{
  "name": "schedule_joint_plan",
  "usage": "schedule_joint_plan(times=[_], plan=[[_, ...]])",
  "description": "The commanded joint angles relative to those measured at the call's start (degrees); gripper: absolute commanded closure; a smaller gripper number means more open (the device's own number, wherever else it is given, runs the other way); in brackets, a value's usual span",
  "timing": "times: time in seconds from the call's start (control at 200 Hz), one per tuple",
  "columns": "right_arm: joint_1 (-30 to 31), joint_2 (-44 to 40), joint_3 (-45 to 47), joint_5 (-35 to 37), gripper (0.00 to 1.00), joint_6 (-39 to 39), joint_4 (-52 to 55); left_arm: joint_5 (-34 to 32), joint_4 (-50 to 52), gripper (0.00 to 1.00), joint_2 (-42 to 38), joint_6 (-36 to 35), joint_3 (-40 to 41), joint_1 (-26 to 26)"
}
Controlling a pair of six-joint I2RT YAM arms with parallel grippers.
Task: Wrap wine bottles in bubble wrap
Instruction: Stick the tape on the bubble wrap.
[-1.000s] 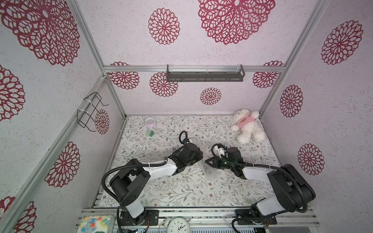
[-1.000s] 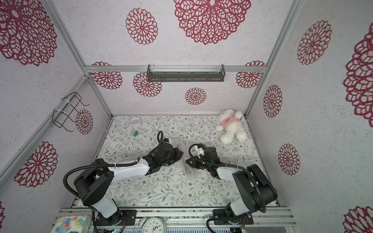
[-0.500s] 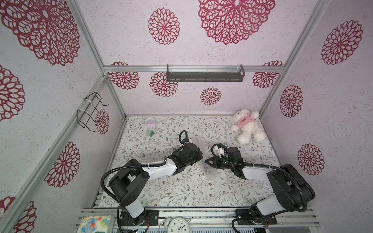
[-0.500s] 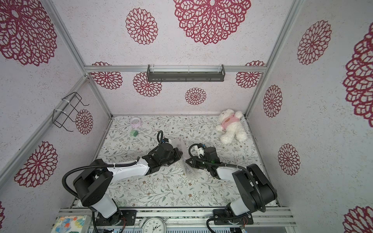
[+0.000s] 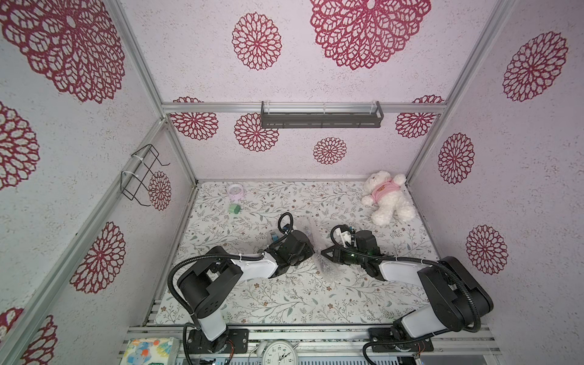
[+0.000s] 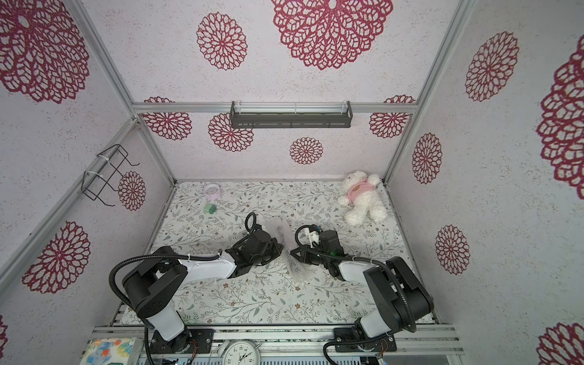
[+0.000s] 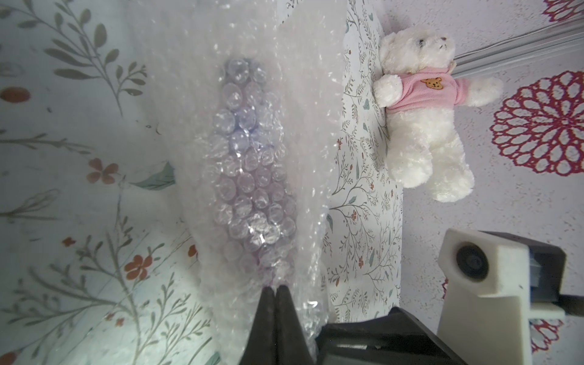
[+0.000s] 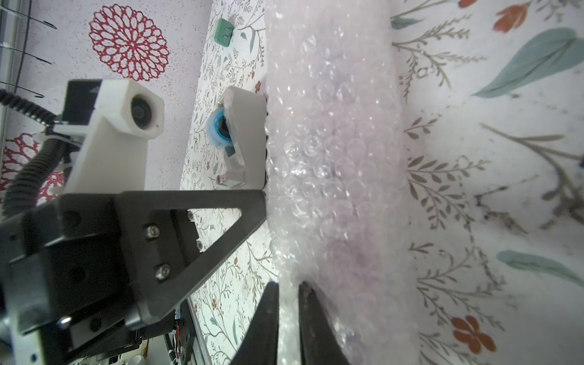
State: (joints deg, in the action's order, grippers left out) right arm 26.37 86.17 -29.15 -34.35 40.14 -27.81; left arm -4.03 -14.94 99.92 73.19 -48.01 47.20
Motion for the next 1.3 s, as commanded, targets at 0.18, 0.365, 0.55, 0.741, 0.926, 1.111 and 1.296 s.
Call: schedule_joint_plan(times=[0.18, 0.365, 0.55, 0.741, 0.926, 1.111, 1.296], plan=[[0.34, 3.02, 0.32, 5.62, 0.83, -0.50, 8.54, -1.88, -1.33, 0.89, 1.07, 0.14, 0.20, 0.35], [0.36, 3.30, 0.14, 5.80, 0.83, -0.80, 8.84, -2.13, 0.10, 0.68, 0.11, -1.44, 0.13, 0.35], [0.37, 3.61, -0.03, 5.85, 0.83, -0.85, 8.84, -2.43, 1.52, 0.57, -1.23, -2.06, 0.37, 0.28], [0.49, 3.83, -0.12, 5.86, 0.84, -0.93, 9.06, -2.69, 2.74, 0.48, -3.10, -3.66, 0.55, 0.20], [0.51, 3.74, -0.12, 5.85, 0.84, -1.00, 9.13, -1.88, 2.59, 0.46, -3.76, -5.41, 0.19, 0.15], [0.53, 3.83, -0.12, 5.81, 0.84, -1.06, 9.19, -2.18, 3.82, 0.45, -6.43, -6.50, 1.39, -0.55], [0.53, 3.83, -0.43, 5.94, 0.85, -1.24, 9.51, -2.48, 6.28, 0.65, -11.39, -9.38, 2.89, -2.05]])
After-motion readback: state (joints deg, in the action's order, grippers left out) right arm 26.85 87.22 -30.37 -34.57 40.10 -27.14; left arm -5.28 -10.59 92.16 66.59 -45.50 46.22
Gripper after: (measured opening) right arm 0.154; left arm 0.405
